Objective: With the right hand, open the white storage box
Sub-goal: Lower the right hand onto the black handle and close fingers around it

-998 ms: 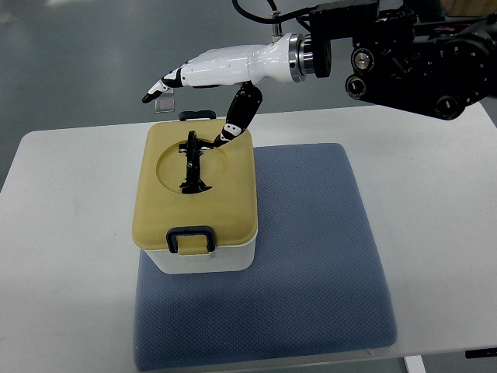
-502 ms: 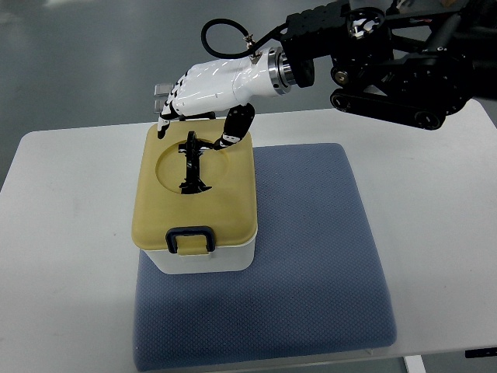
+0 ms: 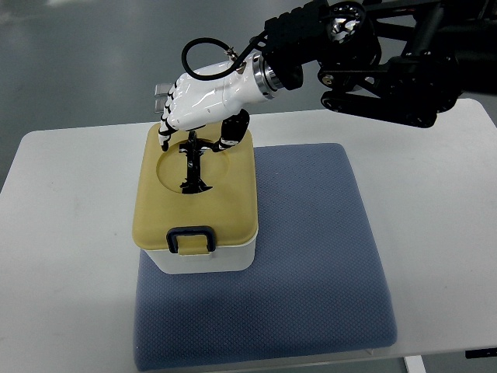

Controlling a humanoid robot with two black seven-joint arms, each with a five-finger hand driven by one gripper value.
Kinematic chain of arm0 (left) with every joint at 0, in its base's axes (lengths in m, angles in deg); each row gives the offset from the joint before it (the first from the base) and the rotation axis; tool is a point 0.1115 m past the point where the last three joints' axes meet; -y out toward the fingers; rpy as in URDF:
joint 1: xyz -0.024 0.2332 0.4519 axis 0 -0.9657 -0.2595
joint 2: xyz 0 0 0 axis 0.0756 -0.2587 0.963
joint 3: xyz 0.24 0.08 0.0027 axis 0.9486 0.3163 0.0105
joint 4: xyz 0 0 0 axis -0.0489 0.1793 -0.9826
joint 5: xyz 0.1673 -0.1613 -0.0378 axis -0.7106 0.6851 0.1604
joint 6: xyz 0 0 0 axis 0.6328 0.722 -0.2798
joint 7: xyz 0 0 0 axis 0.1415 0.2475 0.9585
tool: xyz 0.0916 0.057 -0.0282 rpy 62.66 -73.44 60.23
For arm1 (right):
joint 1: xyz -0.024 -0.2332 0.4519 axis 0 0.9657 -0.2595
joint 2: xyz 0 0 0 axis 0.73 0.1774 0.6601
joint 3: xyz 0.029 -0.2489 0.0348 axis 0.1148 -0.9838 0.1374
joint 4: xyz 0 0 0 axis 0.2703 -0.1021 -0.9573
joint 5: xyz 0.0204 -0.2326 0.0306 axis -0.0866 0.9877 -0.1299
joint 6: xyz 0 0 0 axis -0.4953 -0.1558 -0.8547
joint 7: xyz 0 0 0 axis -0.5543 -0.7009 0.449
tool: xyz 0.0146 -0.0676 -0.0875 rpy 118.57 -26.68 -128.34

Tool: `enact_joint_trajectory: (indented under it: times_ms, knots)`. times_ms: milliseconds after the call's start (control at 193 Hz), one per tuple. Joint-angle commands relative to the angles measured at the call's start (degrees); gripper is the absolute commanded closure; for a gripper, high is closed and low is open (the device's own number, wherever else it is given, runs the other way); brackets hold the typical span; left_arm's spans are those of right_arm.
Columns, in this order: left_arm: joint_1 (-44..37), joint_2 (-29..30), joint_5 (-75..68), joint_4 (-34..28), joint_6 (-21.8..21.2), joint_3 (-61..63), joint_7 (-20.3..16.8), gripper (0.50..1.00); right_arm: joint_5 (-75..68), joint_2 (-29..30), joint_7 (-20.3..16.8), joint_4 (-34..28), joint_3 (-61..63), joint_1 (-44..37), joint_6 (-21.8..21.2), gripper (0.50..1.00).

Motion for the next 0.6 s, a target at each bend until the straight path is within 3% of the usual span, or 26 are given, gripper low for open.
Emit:
enact_joint_trajectory:
  times_ms: [0,315,595]
  knots:
    - [0.0,0.0,0.0,0.06,0.01,0.0,0.01,0.5,0.08,0.58,0.0,0.0,-1.31,-0.08,0.08,0.734]
    - [0.0,0.0,0.0,0.06,0.01,0.0,0.01,0.5,1.57,1.11,-0.18,0.0,-2.28,-0.16,-0.01,0.779]
    - [0.0,0.0,0.0,-0.03,0.01,0.0,0.01,0.5,1.92,1.2,-0.18,0.0,-2.37,-0.95,-0.01,0.879]
